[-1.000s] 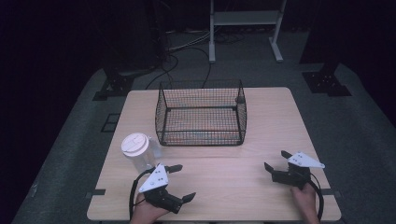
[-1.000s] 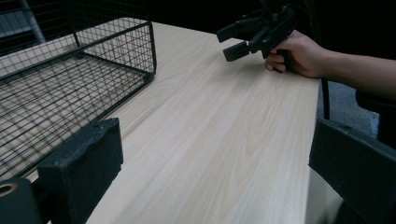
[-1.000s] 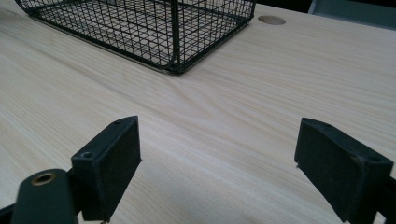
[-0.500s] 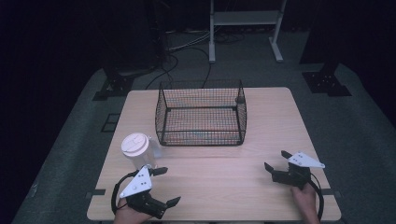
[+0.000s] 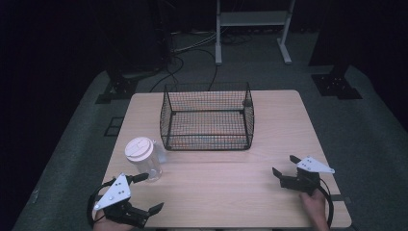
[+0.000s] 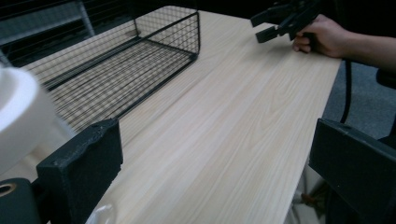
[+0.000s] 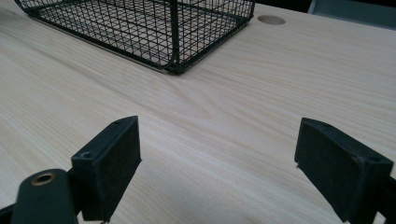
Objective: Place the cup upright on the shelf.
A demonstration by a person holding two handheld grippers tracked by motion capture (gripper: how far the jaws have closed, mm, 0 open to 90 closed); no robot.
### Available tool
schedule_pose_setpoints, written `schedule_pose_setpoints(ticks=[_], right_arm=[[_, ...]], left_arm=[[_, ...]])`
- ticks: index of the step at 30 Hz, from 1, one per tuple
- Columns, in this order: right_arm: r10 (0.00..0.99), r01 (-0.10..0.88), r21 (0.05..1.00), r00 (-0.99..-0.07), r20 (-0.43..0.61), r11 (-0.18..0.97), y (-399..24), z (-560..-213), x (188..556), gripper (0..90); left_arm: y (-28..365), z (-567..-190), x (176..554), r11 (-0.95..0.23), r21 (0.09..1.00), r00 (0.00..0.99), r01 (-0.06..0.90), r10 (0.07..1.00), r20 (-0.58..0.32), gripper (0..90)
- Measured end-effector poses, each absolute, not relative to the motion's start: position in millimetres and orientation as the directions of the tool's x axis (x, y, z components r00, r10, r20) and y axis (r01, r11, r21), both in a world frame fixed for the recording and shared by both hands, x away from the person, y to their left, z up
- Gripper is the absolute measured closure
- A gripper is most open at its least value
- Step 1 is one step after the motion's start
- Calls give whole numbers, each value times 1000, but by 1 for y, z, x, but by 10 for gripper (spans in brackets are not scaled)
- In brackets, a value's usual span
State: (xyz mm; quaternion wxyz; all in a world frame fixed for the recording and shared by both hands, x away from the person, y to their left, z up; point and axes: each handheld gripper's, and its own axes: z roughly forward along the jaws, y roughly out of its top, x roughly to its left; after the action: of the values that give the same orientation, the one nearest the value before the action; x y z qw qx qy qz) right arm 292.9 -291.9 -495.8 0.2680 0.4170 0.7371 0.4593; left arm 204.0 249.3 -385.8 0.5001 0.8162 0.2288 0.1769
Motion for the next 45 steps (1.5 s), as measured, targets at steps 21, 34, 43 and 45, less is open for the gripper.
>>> schedule_pose_setpoints(ticks=[21,34,43,45], right_arm=[[861,370,899,-508,-17,236,-292,-496,293,135],[858,366,898,-513,-22,242,-291,-496,293,135],[856,365,898,-516,-24,245,-291,-496,293,135],[855,365,898,-517,-24,246,-291,-496,293,135]], left_arm=[[304,-378,216,-378,888,722,263,687,79,0],[313,-381,255,-396,859,703,323,708,62,0],[307,-387,279,-406,842,710,355,703,39,0],[306,-388,283,-410,838,711,359,702,38,0]])
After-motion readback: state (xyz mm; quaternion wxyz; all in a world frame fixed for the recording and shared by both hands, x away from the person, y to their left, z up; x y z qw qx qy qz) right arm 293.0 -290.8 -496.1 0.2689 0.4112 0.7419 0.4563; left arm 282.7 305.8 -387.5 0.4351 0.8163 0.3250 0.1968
